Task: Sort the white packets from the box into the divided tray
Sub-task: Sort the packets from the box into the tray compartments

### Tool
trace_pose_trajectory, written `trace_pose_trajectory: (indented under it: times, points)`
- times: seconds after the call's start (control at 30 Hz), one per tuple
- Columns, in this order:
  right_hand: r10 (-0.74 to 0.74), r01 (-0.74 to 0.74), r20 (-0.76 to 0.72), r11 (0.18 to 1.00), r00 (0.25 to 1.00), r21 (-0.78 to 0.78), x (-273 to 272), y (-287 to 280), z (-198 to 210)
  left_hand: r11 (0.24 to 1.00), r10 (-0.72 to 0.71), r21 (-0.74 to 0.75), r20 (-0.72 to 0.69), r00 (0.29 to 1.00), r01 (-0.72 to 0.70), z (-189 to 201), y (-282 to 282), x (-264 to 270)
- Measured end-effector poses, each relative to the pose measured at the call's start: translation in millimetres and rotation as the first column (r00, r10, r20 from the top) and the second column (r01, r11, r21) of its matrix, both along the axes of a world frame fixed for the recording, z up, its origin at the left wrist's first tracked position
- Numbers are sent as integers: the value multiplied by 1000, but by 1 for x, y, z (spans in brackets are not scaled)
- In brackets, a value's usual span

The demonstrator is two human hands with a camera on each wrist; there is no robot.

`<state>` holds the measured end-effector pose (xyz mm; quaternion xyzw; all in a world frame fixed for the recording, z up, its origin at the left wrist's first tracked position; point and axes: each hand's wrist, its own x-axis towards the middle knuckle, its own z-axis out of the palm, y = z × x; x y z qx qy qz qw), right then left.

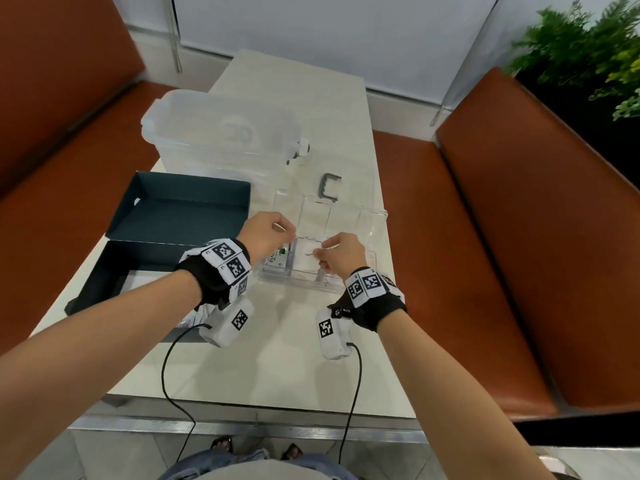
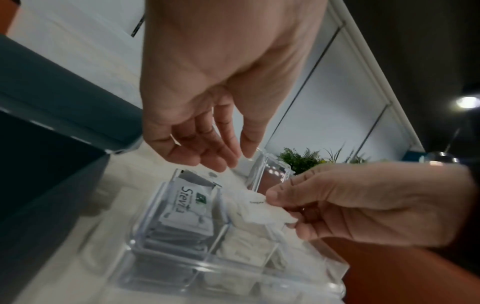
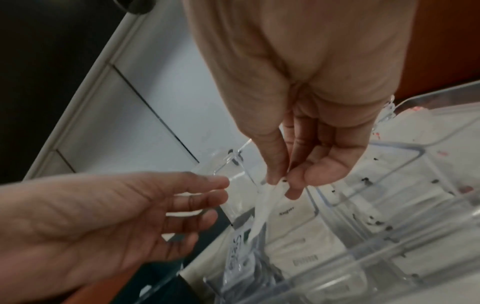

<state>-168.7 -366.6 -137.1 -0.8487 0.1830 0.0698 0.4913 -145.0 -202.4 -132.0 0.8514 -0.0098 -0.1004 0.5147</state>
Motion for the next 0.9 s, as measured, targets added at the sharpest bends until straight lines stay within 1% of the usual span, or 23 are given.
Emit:
trace_pose_trajectory:
  times: [0.1, 0.13, 0.2, 0.27, 0.33, 0.4, 0.5, 0.6, 0.77, 0.83, 0.9]
  points:
    - [49, -40, 51, 987, 998, -155, 0, 8, -6, 985, -123, 132, 59, 991, 115, -4, -1, -5]
    - [71, -56, 65, 976, 995, -212, -1, 10, -7, 971, -174, 180, 68, 982, 159, -5, -2, -6]
    - [102, -76, 83, 958, 991, -276, -2, 12, -8, 929, -273, 277, 69, 960, 245, -7, -5, -8]
    - [150, -115, 80, 936, 985, -334, -3, 13, -7, 858, -350, 424, 74, 934, 289, -9, -9, -9]
    - [216, -180, 39, 889, 976, -421, -2, 12, -6, 766, -407, 579, 100, 908, 280, -11, -14, -9]
    - [255, -226, -4, 850, 967, -477, -1, 9, -5, 701, -442, 666, 125, 888, 255, -13, -18, -9]
    - [285, -262, -36, 817, 958, -513, -4, 8, -8, 633, -475, 739, 134, 870, 231, -16, -21, -6]
    - [299, -272, -38, 797, 954, -539, -7, 12, -9, 590, -496, 779, 144, 856, 211, -16, -24, -3]
    - [310, -286, -59, 764, 949, -579, -7, 17, -8, 504, -518, 840, 109, 848, 200, -15, -31, -1]
    - [305, -281, -60, 764, 951, -581, -7, 18, -7, 501, -519, 841, 103, 848, 204, -15, -31, 0]
    - [303, -286, -67, 771, 951, -569, -8, 18, -6, 524, -518, 823, 103, 849, 221, -15, -29, -1]
